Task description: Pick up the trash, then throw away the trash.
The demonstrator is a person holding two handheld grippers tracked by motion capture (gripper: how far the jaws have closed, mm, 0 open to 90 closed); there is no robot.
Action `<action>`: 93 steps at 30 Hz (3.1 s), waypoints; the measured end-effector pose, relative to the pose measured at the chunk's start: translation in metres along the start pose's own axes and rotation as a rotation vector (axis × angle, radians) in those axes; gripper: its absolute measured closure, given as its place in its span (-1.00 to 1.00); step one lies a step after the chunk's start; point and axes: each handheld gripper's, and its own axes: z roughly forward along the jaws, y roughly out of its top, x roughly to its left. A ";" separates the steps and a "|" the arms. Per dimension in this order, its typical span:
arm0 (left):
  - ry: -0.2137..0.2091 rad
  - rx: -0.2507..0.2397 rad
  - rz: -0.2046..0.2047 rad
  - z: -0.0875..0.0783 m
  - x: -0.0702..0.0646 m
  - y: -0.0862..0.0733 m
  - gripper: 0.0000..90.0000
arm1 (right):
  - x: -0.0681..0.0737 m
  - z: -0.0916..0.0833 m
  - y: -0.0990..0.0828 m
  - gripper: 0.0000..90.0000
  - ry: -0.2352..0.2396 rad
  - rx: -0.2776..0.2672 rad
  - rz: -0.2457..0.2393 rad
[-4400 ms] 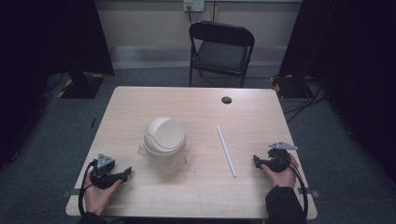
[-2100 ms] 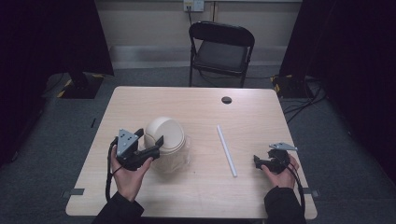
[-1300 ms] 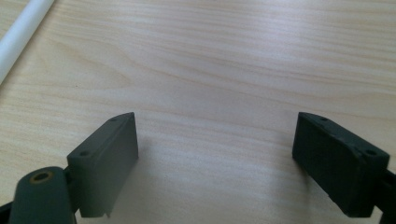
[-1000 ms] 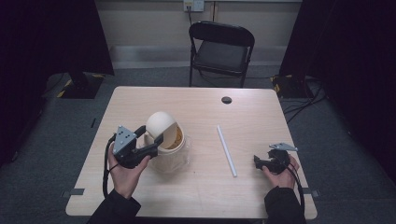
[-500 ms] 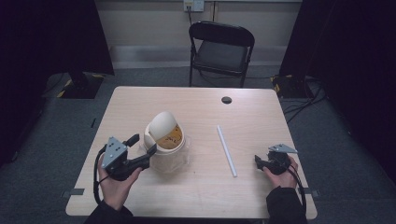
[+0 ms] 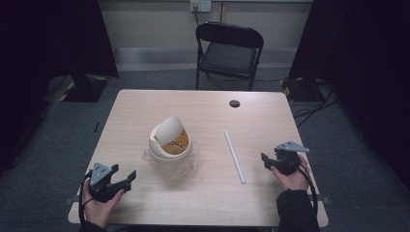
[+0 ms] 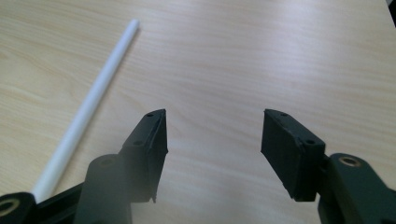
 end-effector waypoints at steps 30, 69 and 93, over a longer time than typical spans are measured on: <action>0.027 0.187 0.044 0.025 0.002 -0.013 -0.47 | 0.075 0.048 0.005 0.47 0.181 0.194 -0.097; 0.034 0.125 0.014 0.014 0.008 -0.013 -0.25 | 0.034 -0.001 0.026 0.79 0.149 -0.147 0.031; -0.148 -0.275 -0.016 -0.044 -0.022 0.065 -0.14 | 0.022 -0.044 0.037 0.79 0.186 -0.376 0.066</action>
